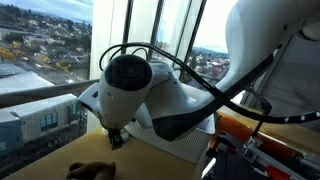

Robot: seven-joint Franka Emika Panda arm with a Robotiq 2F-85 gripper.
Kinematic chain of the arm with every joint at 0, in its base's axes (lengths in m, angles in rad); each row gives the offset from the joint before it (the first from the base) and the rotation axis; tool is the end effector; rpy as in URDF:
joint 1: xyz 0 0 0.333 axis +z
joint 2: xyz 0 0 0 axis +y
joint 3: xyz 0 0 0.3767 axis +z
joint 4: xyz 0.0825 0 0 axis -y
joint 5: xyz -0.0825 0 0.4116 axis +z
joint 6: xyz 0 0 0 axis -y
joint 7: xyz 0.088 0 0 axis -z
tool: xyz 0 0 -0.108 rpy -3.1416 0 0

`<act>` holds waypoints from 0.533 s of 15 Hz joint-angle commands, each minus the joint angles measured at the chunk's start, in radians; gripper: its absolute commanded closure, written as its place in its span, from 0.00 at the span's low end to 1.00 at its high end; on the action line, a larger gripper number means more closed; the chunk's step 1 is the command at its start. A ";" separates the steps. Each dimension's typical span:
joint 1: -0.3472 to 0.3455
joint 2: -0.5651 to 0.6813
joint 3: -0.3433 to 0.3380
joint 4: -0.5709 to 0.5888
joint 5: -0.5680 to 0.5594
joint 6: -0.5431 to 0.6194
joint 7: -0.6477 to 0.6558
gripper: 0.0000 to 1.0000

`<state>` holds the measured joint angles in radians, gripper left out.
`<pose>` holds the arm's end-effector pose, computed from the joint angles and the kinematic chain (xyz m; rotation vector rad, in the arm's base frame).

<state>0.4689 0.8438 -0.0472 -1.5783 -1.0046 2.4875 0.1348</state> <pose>0.6923 0.3211 0.1636 2.1336 1.3254 0.2970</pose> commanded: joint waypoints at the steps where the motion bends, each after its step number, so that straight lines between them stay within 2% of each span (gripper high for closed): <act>1: -0.058 0.071 0.031 0.095 0.014 -0.054 -0.022 0.00; 8: -0.104 0.156 0.046 0.162 0.057 -0.068 -0.022 0.00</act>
<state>0.3842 0.9606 -0.0284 -1.4730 -0.9831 2.4570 0.1347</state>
